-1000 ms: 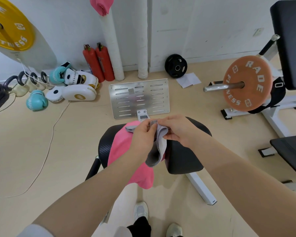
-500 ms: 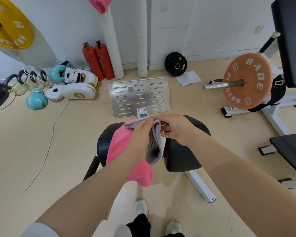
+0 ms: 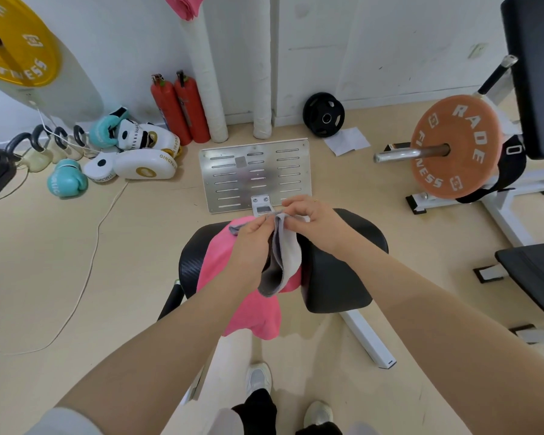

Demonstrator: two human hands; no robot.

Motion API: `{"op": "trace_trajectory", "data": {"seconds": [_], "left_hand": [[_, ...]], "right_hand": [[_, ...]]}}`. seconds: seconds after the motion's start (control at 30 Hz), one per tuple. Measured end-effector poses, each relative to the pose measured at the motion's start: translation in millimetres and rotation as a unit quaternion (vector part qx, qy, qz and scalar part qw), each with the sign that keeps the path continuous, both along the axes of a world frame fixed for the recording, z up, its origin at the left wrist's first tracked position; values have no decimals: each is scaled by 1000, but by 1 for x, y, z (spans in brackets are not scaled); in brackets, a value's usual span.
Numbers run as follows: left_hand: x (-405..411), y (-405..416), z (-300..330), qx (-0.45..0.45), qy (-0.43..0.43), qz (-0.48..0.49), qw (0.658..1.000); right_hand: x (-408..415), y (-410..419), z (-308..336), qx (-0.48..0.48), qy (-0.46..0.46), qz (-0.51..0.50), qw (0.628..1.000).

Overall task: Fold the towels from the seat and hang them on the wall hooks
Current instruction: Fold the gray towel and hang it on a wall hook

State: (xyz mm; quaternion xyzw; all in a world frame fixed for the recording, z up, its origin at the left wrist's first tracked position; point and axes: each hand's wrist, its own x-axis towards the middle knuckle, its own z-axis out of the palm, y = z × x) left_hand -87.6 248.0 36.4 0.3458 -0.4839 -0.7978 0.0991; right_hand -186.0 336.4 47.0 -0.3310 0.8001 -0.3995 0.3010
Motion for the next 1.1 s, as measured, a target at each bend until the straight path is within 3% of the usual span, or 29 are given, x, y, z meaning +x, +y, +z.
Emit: {"op": "trace_trajectory", "data": {"seconds": [0.23, 0.37, 0.4, 0.5, 0.67, 0.73, 0.87, 1.0, 1.1], "left_hand": [[7, -1, 5, 5, 7, -18, 1000], [7, -2, 10, 79, 52, -34, 995], [8, -3, 9, 60, 50, -46, 996], [11, -11, 6, -130, -7, -80, 988], [9, -26, 9, -340, -84, -114, 929], [7, -32, 9, -360, -95, -89, 924], [1, -33, 13, -285, -84, -48, 954], [2, -30, 27, -332, -85, -17, 939], [5, -32, 34, -366, -80, 2, 927]], "right_hand": [[-3, -1, -4, 52, 11, -17, 998], [-2, -8, 3, 121, 153, -22, 981], [0, -9, 3, 131, 196, -37, 971], [4, -11, 3, 102, 241, -68, 963], [11, -8, 5, 1, 89, -75, 993], [19, -6, 4, -1, 111, -88, 990], [48, -15, 2, 105, 111, -48, 987], [59, -18, 4, 114, 130, -55, 983], [54, -9, 7, 186, 155, -15, 970]]}}
